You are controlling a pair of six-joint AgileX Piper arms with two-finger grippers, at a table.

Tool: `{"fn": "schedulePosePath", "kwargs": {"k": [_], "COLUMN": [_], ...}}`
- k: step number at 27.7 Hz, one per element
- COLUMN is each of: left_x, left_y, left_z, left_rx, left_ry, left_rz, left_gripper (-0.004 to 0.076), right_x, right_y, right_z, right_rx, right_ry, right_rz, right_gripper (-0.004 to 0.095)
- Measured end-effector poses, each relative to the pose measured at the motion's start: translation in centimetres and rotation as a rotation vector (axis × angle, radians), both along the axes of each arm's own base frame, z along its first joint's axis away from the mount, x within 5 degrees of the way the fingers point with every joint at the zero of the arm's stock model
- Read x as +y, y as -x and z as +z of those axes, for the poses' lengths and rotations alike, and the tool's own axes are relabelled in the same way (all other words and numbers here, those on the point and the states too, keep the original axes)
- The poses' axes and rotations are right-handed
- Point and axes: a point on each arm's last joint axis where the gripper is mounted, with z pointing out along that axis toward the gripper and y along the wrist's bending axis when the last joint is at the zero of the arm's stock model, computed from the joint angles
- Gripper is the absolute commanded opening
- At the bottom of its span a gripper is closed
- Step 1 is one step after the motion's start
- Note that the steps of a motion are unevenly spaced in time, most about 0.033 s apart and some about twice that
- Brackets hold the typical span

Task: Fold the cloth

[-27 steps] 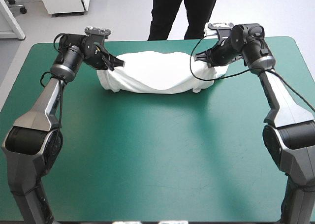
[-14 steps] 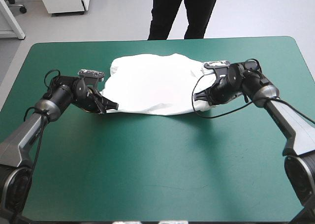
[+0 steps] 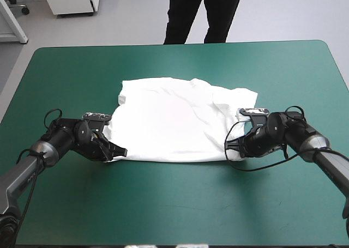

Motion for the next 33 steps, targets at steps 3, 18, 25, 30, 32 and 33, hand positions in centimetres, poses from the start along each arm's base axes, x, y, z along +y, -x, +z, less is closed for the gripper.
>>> {"fn": "schedulePosePath", "kwargs": {"k": [3,18,25,30,32,33], "left_x": [-0.1,-0.3,0.7,1.9,3.8,4.5], "left_y": [0.0,-0.9,-0.8,-0.8,-1.5,-1.8], "left_z": [0.0,7.7,13.3,13.2,12.6,12.2], "left_rx": [0.001,-0.091,-0.268,-0.225,-0.189,-0.173], "left_ry": [0.006,0.012,-0.053,-0.082,-0.051,-0.038], "left_rz": [-0.015,-0.057,-0.016,0.075,0.162,0.186], "left_gripper": [0.0261,0.0619,0.0619,0.0619,0.0617,0.0617], "right_x": [0.0,-0.2,-1.1,-1.1,-1.2,-1.2], "right_y": [0.1,-0.1,0.1,0.1,0.2,0.2], "right_z": [0.0,7.3,11.9,12.6,12.5,12.5], "right_rx": [0.008,-0.101,-0.185,-0.193,-0.181,-0.178], "right_ry": [0.001,0.002,0.062,0.061,0.063,0.064], "right_rz": [0.006,0.017,-0.012,-0.024,-0.027,-0.026], "right_gripper": [0.0376,0.0523,0.0522,0.0523,0.0523,0.0517]}}
